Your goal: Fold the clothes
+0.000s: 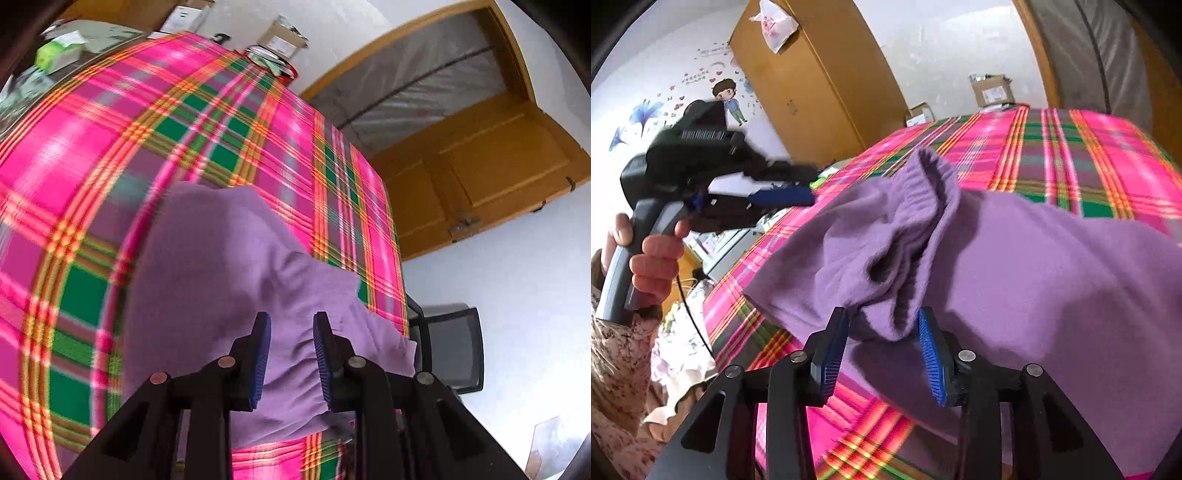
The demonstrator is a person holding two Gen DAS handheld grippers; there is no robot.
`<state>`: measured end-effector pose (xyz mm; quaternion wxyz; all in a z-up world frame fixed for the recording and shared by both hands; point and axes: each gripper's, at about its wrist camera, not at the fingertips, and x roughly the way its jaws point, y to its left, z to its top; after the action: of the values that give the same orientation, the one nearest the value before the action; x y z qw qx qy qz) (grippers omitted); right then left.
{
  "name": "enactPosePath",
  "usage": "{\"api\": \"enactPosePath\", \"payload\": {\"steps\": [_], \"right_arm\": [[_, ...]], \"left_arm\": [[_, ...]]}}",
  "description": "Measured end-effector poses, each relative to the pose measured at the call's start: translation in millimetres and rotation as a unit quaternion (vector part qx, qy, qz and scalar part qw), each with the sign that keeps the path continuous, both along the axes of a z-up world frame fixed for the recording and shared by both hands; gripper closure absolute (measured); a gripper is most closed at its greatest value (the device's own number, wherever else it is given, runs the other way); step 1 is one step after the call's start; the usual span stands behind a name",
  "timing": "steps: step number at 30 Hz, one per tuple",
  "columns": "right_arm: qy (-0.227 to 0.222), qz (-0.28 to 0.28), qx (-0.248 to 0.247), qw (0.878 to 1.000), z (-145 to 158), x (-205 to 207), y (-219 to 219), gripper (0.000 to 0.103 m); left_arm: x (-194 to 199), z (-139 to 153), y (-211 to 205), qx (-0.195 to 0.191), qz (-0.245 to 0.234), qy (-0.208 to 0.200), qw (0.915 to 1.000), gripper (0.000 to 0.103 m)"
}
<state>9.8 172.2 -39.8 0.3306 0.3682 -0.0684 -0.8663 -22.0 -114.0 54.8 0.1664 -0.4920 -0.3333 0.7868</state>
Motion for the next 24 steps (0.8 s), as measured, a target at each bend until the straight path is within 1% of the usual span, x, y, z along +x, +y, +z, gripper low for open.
{"api": "enactPosePath", "payload": {"steps": [2, 4, 6, 7, 10, 13, 17, 19, 22, 24], "right_arm": [[0.010, -0.007, -0.001, 1.000, 4, 0, 6, 0.062], [0.018, -0.008, -0.017, 1.000, 10, -2, 11, 0.062], [0.026, -0.009, -0.033, 0.999, 15, -3, 16, 0.062], [0.029, -0.009, -0.040, 0.999, 18, -4, 18, 0.062], [0.027, -0.006, -0.035, 0.999, 24, -22, 11, 0.062], [0.024, -0.003, -0.030, 0.999, 31, -40, 3, 0.062], [0.021, 0.000, -0.015, 1.000, 37, -65, -9, 0.062], [0.017, -0.002, -0.017, 1.000, 37, -68, -8, 0.062], [0.011, -0.006, -0.018, 1.000, 36, -73, -7, 0.062], [0.007, -0.008, -0.019, 1.000, 36, -76, -6, 0.071]], "left_arm": [[7, -5, -11, 0.007, 0.017, -0.002, 0.9998, 0.079], [14, -9, -20, 0.008, 0.033, 0.000, 0.9994, 0.079], [22, -13, -28, 0.020, 0.046, 0.003, 0.9987, 0.079], [24, -14, -31, 0.018, 0.051, 0.004, 0.9985, 0.079], [29, -16, -38, 0.015, 0.061, 0.005, 0.9980, 0.079], [32, -20, -44, 0.028, 0.066, 0.007, 0.9974, 0.079], [34, -22, -43, 0.000, 0.069, 0.003, 0.9976, 0.079], [34, -25, -43, 0.007, 0.064, 0.001, 0.9979, 0.079], [34, -28, -41, 0.001, 0.062, -0.004, 0.9980, 0.079], [34, -30, -41, -0.006, 0.062, -0.008, 0.9980, 0.079]]}}
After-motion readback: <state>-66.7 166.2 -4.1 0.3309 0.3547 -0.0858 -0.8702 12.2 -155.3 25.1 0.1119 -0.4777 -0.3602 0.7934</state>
